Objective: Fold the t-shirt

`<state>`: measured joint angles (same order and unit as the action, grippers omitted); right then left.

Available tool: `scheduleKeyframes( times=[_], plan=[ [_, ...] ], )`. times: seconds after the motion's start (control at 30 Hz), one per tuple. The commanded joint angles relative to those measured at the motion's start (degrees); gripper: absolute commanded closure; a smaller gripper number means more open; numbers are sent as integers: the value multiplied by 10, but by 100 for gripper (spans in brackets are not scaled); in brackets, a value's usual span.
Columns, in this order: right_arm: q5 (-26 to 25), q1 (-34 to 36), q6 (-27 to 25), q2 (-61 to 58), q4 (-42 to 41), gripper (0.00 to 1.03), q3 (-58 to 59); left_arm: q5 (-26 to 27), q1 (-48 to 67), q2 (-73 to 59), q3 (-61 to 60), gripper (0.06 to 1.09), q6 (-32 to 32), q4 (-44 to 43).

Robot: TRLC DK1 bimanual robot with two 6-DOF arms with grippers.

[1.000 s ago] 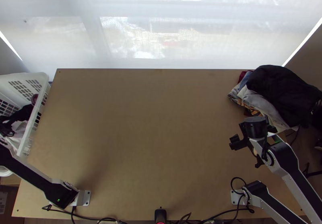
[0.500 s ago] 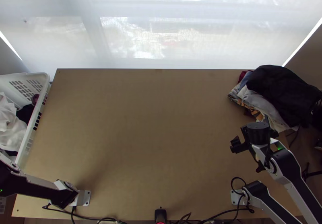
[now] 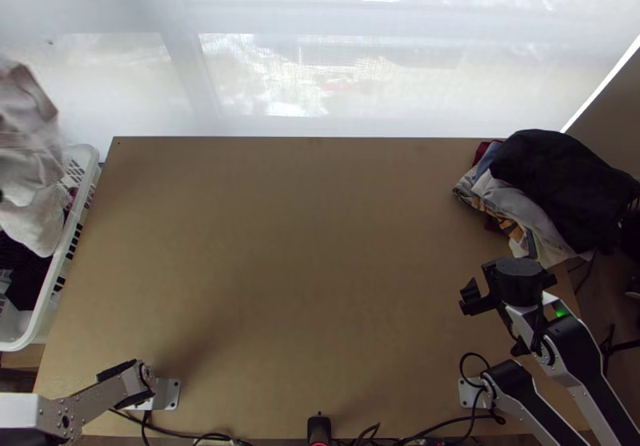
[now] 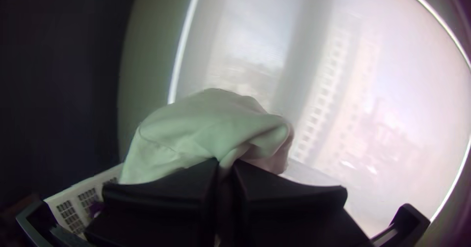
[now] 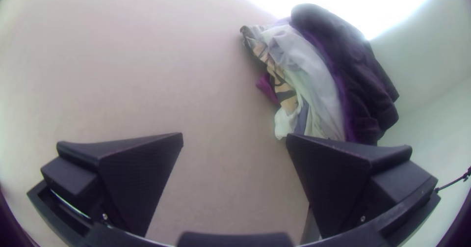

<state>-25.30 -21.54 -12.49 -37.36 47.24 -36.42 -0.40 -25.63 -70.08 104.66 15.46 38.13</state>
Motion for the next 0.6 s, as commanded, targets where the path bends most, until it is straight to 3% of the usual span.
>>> scheduleKeyframes(
  times=[0.0, 0.13, 0.57],
  plan=[
    [0, -2, 4, 28, 2, 5, 20, 4, 291, 28, 18, 105, 3, 73],
    [0, -2, 3, 28, 1, 5, 17, 49, 382, 20, -31, 105, 7, 75],
    [-1, 11, -1, 18, 2, 5, 0, 47, 654, -72, -121, 105, -4, 85]
  ],
)
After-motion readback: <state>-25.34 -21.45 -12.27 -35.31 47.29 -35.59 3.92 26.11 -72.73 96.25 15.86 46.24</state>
